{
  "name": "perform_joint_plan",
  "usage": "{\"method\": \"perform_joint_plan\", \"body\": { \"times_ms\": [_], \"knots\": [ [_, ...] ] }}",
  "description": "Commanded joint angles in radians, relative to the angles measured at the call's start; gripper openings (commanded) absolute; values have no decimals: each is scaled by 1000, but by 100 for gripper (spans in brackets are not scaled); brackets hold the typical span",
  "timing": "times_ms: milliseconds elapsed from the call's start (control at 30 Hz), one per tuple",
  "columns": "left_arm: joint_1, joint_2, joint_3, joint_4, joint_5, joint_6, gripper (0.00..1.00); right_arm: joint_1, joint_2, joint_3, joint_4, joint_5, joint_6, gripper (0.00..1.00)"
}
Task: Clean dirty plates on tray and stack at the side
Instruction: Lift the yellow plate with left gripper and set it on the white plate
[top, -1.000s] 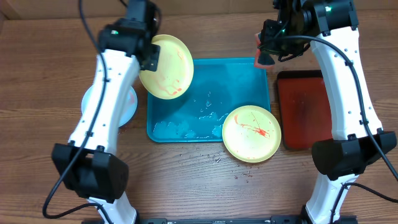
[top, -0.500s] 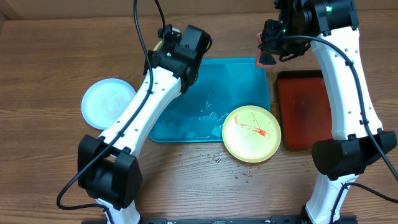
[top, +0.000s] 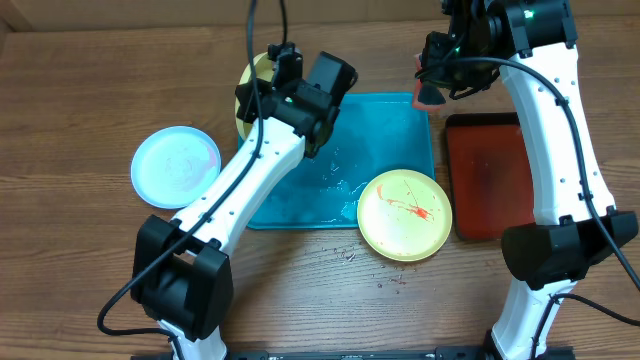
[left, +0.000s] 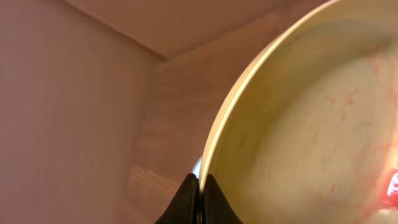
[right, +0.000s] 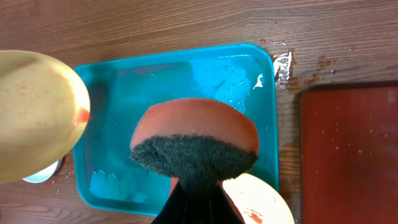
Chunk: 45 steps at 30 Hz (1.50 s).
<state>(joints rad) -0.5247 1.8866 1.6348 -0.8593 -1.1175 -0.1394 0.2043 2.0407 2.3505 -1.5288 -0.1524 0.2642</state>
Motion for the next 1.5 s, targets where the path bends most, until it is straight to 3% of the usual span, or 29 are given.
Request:
{"method": "perform_joint_plan", "body": {
  "times_ms": [0, 200, 433, 633, 800, 900, 1100, 1300, 1467],
  "knots": [
    [-35, -16, 4, 37, -175, 113, 4, -4, -4, 11, 4, 3, -2, 4],
    [-59, -16, 4, 80, -277, 169, 4, -4, -4, 11, 4, 3, -2, 4],
    [-60, -16, 4, 82, -243, 170, 4, -4, -4, 11, 5, 3, -2, 4],
    [-21, -17, 4, 35, 167, 238, 4, -4, -4, 11, 4, 3, -6, 4],
    [81, -41, 5, -50, 482, 181, 4, -4, -4, 11, -3, 3, -6, 4],
    [224, -84, 5, -103, 793, 159, 4, -4, -4, 11, -3, 3, -6, 4],
    [529, -99, 4, -159, 1190, 162, 4, -4, -4, 11, -3, 3, -6, 4],
    [805, -53, -6, -198, 1295, 142, 4, -4, -4, 11, -3, 3, -5, 4],
    [961, -43, -110, -85, 1294, 79, 4, -3, -4, 11, -3, 3, -6, 4]
  ]
}}
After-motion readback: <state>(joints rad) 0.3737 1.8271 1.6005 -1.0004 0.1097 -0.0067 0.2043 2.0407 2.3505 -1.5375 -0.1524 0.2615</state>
